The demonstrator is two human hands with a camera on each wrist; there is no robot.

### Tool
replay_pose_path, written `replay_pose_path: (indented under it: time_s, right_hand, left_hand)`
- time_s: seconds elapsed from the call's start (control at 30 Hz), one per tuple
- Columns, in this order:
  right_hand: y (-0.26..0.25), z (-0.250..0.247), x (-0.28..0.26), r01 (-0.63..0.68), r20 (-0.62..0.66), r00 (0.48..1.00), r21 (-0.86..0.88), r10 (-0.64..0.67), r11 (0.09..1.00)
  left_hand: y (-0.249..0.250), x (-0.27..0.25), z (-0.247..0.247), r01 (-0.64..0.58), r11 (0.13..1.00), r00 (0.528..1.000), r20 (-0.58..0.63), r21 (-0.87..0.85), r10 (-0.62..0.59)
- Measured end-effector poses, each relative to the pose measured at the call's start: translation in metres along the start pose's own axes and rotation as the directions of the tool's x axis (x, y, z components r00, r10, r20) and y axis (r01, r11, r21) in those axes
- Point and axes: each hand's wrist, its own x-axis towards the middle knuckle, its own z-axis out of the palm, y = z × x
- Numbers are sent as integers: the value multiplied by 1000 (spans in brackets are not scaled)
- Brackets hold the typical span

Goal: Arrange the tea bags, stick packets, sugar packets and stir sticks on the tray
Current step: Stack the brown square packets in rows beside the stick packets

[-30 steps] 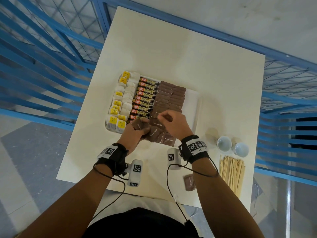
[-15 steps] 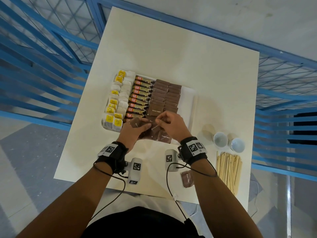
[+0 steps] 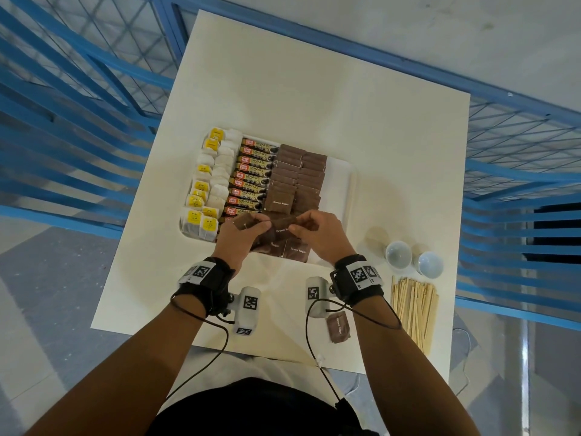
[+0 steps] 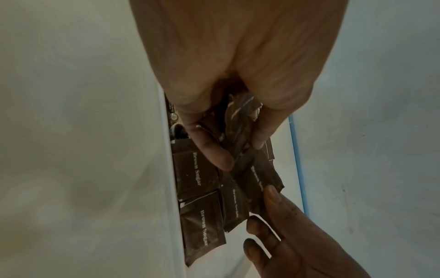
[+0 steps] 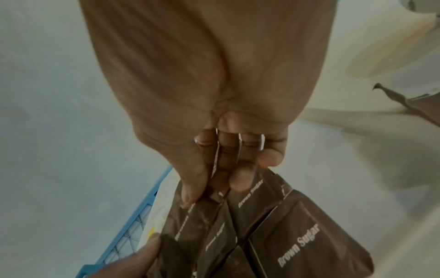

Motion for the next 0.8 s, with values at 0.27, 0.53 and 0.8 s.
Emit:
replay_pose_path:
  time_s: [0.27,0.53,0.8]
  right_hand:
    - [11,-13,20,-128,-284,947,90,148,988]
    - [10,-8,32,-177,-325,930,13,171,984]
    - [9,-8,34,-195,-362,918,-49,164,980]
  left_hand:
    - [5,4,-2,97,992,995,26,-81,-95]
    - [2,5,-9,175,980,981,102,-95,-165]
    - [0,5,-7,133,989,987,103,-60,-126]
